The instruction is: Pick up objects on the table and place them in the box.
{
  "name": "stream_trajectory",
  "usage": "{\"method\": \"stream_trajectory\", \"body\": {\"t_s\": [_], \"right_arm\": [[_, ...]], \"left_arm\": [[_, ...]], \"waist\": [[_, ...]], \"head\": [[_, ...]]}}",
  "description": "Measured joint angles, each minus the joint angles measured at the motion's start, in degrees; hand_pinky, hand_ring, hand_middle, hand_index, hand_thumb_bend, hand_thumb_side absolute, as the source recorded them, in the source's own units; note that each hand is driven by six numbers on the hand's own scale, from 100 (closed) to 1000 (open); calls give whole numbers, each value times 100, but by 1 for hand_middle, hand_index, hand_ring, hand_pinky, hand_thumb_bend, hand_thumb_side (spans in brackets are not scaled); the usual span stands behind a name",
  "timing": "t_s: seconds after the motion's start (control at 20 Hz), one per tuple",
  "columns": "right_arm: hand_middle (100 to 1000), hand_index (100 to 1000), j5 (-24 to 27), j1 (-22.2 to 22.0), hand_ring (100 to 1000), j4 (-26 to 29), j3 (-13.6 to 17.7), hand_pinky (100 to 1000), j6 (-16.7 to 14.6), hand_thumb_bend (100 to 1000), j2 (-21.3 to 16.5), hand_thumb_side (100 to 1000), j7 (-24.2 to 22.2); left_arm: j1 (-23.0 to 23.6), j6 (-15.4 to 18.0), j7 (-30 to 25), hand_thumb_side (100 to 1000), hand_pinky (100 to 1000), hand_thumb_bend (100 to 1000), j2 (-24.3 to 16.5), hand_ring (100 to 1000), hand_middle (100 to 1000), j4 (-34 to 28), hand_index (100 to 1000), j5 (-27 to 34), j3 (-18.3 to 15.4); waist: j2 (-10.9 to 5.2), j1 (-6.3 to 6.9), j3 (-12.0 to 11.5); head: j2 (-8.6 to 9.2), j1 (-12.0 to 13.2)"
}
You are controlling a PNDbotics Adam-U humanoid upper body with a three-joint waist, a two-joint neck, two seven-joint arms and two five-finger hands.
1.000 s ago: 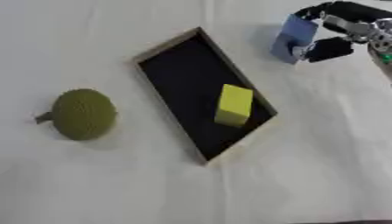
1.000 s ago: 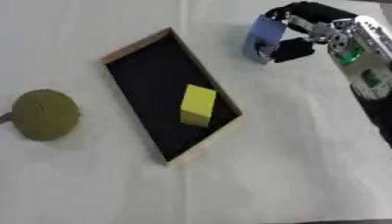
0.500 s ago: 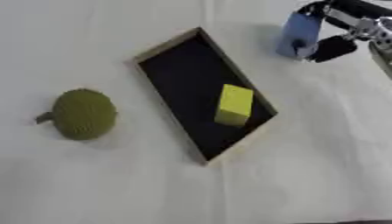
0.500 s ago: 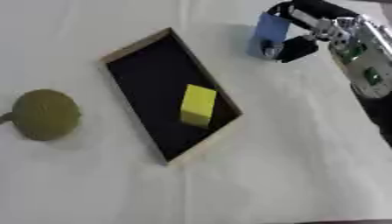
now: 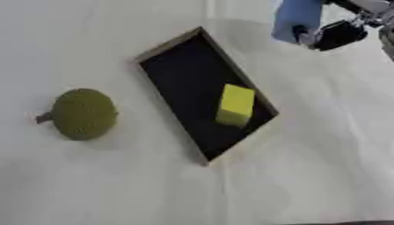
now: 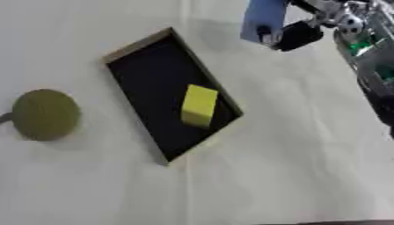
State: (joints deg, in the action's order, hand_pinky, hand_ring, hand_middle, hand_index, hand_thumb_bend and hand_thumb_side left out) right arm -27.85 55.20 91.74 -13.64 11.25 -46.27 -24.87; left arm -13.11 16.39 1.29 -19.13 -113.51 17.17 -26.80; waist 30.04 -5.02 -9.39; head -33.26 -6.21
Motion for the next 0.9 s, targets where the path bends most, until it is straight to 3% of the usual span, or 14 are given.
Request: {"method": "stream_trajectory", "body": {"t_s": [0.05, 0.1, 0.2, 0.4, 0.9], "right_arm": [[531, 792, 55, 60, 749, 96, -44, 835, -1, 100, 1, 240, -78], [531, 792, 104, 127, 749, 173, -104, 835, -5, 100, 8, 324, -170], [533, 793, 185, 273, 750, 272, -235, 835, -19, 100, 61, 285, -369], [539, 794, 236, 521, 752, 288, -460, 834, -57, 100, 314, 380, -702], [557, 802, 205, 831, 766, -242, -860, 840, -328, 100, 1001, 558, -1283]], "left_arm": [[0, -1, -1, 595, 884, 100, 0, 749, 625, 0, 826, 0, 1], [0, -2, -2, 595, 884, 100, 0, 749, 625, 0, 826, 0, 2], [0, -8, -8, 595, 884, 100, -1, 749, 625, 0, 827, 0, 4], [-9, -22, -22, 596, 884, 100, -2, 750, 626, 0, 827, 2, 21], [-162, -37, -37, 596, 882, 100, -3, 750, 627, 0, 827, 66, 57]], "waist": [[-13, -2, 1], [-25, -5, 0], [-60, -11, -6], [-77, -38, -67], [-141, -115, -245]], "head": [[-2, -1], [-12, -4], [-45, -20], [-68, -57], [-145, -192]]}}
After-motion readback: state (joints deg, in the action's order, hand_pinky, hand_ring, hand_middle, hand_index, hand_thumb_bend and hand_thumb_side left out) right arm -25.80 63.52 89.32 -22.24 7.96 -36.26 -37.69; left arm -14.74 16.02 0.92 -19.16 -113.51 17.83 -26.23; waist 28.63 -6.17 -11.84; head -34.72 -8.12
